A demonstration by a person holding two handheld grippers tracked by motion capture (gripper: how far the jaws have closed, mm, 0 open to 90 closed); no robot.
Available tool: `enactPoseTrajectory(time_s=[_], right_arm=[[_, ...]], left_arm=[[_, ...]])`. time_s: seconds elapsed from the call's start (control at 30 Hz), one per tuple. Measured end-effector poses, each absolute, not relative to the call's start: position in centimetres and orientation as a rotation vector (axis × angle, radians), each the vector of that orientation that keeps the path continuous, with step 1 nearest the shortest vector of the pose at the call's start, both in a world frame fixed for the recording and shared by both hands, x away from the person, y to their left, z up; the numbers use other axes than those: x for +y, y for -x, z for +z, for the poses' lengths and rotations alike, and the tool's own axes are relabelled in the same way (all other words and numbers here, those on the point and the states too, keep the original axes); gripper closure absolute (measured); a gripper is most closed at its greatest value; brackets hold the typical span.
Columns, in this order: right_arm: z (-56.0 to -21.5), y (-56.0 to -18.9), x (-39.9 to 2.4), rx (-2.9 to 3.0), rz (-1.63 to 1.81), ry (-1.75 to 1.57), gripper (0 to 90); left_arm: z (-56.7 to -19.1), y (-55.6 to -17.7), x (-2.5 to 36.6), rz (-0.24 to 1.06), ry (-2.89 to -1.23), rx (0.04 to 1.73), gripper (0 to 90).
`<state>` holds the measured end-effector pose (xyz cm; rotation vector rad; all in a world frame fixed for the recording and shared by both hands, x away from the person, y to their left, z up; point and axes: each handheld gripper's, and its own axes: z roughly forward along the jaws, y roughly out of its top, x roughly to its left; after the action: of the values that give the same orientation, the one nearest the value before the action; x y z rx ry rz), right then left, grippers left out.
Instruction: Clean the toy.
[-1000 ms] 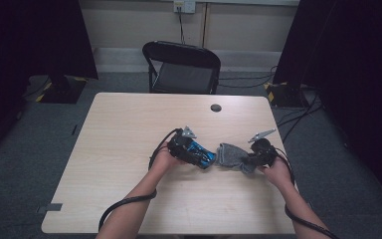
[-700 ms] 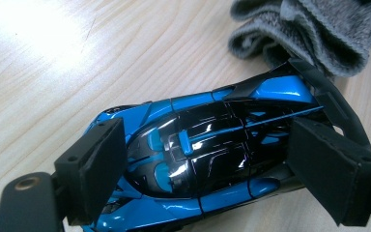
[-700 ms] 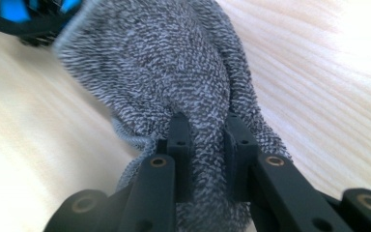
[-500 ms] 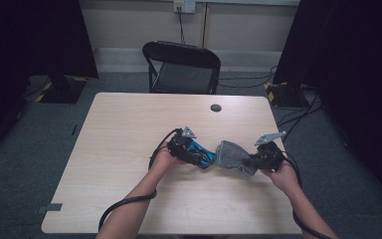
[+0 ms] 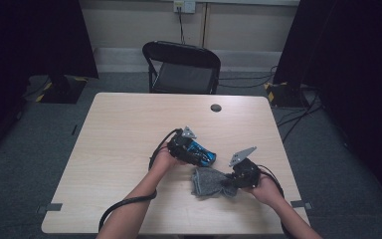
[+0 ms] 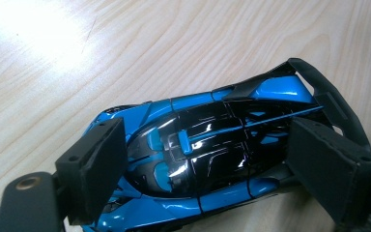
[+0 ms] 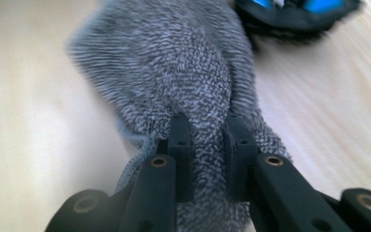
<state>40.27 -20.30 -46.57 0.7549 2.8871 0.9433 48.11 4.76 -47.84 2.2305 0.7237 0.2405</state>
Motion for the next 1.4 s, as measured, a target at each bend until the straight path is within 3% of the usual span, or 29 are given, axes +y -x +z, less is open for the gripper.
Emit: enactPoseTrajectory(time_s=[0.5, 1.0, 1.4], right_arm=[[-46.0, -45.1, -23.2, 2.674, 0.735, -0.998, 77.3], [-44.4, -47.5, -26.1, 2.463, 0.777, -1.242, 77.1], [-44.2, -50.2, -21.6, 2.413, 0.805, -1.269, 76.3]], left_arm=[[-47.8, -48.1, 4.7, 0.236, -2.239, 0.724, 15.6], [-47.9, -48.1, 4.8, 0.242, -2.229, 0.725, 15.7], [-47.9, -48.1, 4.8, 0.239, -2.224, 0.718, 15.6]])
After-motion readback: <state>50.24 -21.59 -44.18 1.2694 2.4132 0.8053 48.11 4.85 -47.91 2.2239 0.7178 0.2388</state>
